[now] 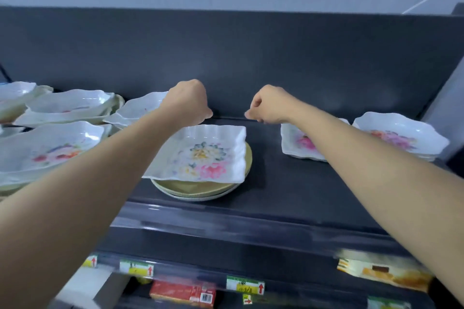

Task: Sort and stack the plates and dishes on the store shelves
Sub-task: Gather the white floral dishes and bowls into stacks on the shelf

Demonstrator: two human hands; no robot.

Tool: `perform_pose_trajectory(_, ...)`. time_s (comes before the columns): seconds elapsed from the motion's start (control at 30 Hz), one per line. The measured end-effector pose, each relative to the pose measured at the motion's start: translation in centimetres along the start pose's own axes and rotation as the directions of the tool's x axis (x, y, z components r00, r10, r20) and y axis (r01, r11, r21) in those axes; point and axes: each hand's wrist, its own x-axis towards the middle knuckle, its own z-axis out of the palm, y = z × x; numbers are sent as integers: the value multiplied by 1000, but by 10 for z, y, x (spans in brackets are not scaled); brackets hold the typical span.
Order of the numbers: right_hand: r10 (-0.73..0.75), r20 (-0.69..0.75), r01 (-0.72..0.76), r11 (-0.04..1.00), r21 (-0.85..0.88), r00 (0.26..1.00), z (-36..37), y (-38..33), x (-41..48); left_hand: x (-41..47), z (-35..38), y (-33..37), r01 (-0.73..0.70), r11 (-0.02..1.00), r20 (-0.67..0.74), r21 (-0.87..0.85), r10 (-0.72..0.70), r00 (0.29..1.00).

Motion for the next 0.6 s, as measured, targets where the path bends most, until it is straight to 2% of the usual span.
perform_pose_trajectory(0.13, 139, 123, -123, 984, -130, 983, 3, 4, 3, 5, 4, -18, -15, 999, 11, -28, 15, 1000)
perform_pose_trajectory(0.2, 219, 100, -199, 964, -177, 971, 15, -17, 12, 19, -10, -51, -17, 1000, 8, -13, 17, 1000)
perform_pose_trajectory(0.33, 337, 57, -307, 904, -297, 940, 10, -2, 12, 25, -7, -59, 14, 1000, 7, 0, -14, 1000)
perform_pose_trajectory(0.6, 416, 103, -382, 891, -247, 904, 1, 27, 3, 30, 7, -67, 73, 997, -2, -38, -73, 997)
